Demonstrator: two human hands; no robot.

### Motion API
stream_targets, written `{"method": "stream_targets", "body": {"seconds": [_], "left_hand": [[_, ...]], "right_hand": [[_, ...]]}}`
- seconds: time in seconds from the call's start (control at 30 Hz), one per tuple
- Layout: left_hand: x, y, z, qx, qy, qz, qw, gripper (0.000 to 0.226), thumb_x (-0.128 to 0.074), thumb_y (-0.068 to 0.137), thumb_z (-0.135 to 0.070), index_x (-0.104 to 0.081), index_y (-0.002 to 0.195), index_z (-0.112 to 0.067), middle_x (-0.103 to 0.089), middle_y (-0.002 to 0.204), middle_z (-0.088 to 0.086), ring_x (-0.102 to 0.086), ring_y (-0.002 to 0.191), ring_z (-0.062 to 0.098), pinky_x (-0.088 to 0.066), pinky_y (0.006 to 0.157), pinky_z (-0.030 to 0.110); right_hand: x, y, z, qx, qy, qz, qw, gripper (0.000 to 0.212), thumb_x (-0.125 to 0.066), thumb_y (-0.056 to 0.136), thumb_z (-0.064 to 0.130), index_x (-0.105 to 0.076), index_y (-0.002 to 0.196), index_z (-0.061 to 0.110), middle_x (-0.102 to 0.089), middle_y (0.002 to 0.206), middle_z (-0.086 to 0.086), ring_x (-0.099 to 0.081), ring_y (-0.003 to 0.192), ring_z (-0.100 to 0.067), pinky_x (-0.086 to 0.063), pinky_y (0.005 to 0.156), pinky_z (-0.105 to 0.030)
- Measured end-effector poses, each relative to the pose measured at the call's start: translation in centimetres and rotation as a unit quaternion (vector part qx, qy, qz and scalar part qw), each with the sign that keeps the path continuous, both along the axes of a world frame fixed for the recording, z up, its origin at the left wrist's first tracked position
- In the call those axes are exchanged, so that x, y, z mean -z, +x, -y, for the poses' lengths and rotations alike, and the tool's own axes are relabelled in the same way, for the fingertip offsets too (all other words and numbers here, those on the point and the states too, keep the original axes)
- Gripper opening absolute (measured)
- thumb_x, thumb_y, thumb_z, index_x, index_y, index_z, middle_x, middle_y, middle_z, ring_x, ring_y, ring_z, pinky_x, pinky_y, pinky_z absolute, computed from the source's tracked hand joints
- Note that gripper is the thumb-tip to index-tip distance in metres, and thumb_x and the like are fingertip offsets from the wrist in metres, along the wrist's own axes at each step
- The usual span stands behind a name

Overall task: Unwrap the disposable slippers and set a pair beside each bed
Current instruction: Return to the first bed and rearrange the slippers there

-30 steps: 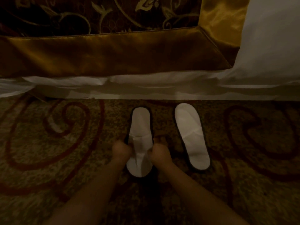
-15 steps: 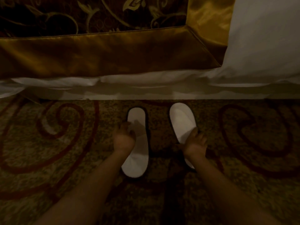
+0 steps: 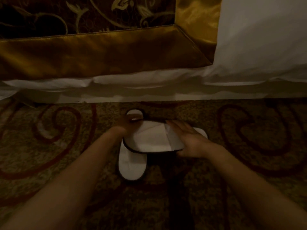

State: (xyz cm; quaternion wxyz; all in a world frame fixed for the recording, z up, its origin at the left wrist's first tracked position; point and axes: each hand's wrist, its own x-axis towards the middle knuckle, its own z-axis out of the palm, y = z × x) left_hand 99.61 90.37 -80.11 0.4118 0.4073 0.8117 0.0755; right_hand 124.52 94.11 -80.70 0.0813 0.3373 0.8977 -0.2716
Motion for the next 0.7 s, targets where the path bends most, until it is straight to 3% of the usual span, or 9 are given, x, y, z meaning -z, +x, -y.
{"method": "stream_targets", "body": {"seconds": [0.1, 0.2, 0.23, 0.3, 0.43, 0.5, 0.57, 0.67, 0.7], "left_hand": [[-0.2, 0.1, 1.0, -0.019, -0.007, 0.039, 0.999, 0.048, -0.044, 0.095, -0.042, -0.044, 0.139, -0.023, -0.038, 0.15, 0.007, -0.039, 0.134, 0.028, -0.031, 0.11, 0.032], [-0.2, 1.4, 2.2, -0.158, 0.042, 0.127, 0.978, 0.046, -0.049, 0.095, -0.029, -0.046, 0.137, -0.012, -0.042, 0.146, 0.013, -0.042, 0.131, 0.031, -0.035, 0.108, 0.035], [-0.2, 2.2, 2.6, -0.212, 0.058, 0.171, 0.96, 0.045, -0.05, 0.095, -0.025, -0.046, 0.137, -0.009, -0.044, 0.144, 0.016, -0.043, 0.13, 0.034, -0.037, 0.109, 0.039], [-0.4, 4.1, 3.2, -0.295, 0.08, 0.256, 0.917, 0.043, -0.052, 0.094, -0.015, -0.047, 0.135, -0.003, -0.049, 0.139, 0.02, -0.047, 0.125, 0.037, -0.041, 0.106, 0.047], [-0.7, 8.5, 4.9, -0.328, 0.073, 0.363, 0.869, 0.041, -0.056, 0.092, -0.007, -0.048, 0.132, -0.003, -0.056, 0.131, 0.017, -0.056, 0.113, 0.031, -0.049, 0.095, 0.037], [-0.4, 9.8, 5.6, -0.318, 0.06, 0.404, 0.855, 0.041, -0.058, 0.09, -0.008, -0.05, 0.13, -0.005, -0.059, 0.128, 0.015, -0.06, 0.102, 0.025, -0.053, 0.083, 0.033], [0.1, 10.4, 6.0, -0.276, 0.046, 0.38, 0.882, 0.04, -0.059, 0.09, -0.013, -0.051, 0.129, -0.007, -0.059, 0.127, 0.014, -0.06, 0.098, 0.022, -0.054, 0.076, 0.03], [1.1, 9.6, 6.2, -0.157, 0.11, 0.194, 0.962, 0.023, -0.052, 0.093, -0.014, -0.054, 0.115, -0.008, -0.061, 0.117, 0.018, -0.06, 0.102, 0.028, -0.053, 0.083, 0.034], [1.6, 9.0, 6.3, -0.095, 0.133, 0.1, 0.981, 0.022, -0.049, 0.094, -0.014, -0.055, 0.114, -0.006, -0.062, 0.115, 0.018, -0.06, 0.103, 0.029, -0.05, 0.082, 0.03]], "right_hand": [[-0.8, 0.2, -0.6, -0.008, 0.05, 0.021, 0.998, 0.103, -0.068, 0.078, 0.029, 0.006, 0.149, 0.022, 0.001, 0.159, 0.003, -0.001, 0.143, -0.013, 0.01, 0.109, -0.018], [-1.4, -0.4, -0.5, 0.155, 0.081, -0.065, 0.982, 0.083, -0.061, 0.085, 0.018, -0.01, 0.149, 0.011, -0.015, 0.157, -0.009, -0.012, 0.144, -0.024, -0.001, 0.116, -0.024], [-1.3, -1.1, -0.3, 0.249, 0.059, -0.116, 0.96, 0.071, -0.058, 0.087, 0.014, -0.02, 0.147, 0.006, -0.028, 0.153, -0.014, -0.024, 0.141, -0.029, -0.014, 0.118, -0.03], [-1.0, -2.6, 0.2, 0.412, -0.037, -0.139, 0.9, 0.051, -0.052, 0.091, 0.018, -0.037, 0.137, 0.0, -0.047, 0.138, -0.021, -0.045, 0.127, -0.035, -0.037, 0.108, -0.039], [0.2, -3.8, 0.9, 0.559, -0.201, -0.173, 0.786, 0.041, -0.042, 0.096, 0.019, -0.042, 0.133, 0.001, -0.051, 0.134, -0.022, -0.05, 0.121, -0.036, -0.043, 0.101, -0.04], [0.6, -3.4, 1.1, 0.558, -0.168, -0.086, 0.808, 0.039, -0.034, 0.099, 0.013, -0.037, 0.136, -0.001, -0.043, 0.141, -0.023, -0.043, 0.128, -0.036, -0.035, 0.107, -0.039], [0.9, -2.3, 1.3, 0.529, -0.113, 0.001, 0.841, 0.039, -0.027, 0.101, 0.011, -0.034, 0.136, -0.003, -0.038, 0.145, -0.022, -0.039, 0.132, -0.033, -0.031, 0.11, -0.036], [1.5, -0.5, 2.0, 0.505, -0.113, 0.012, 0.856, 0.037, -0.034, 0.099, 0.01, -0.04, 0.133, -0.001, -0.046, 0.138, -0.021, -0.054, 0.111, -0.021, -0.042, 0.096, -0.024], [1.8, -0.3, 2.1, 0.465, -0.086, 0.016, 0.881, 0.036, -0.043, 0.096, 0.013, -0.047, 0.127, -0.005, -0.053, 0.131, -0.023, -0.058, 0.107, -0.022, -0.045, 0.093, -0.024]]}}
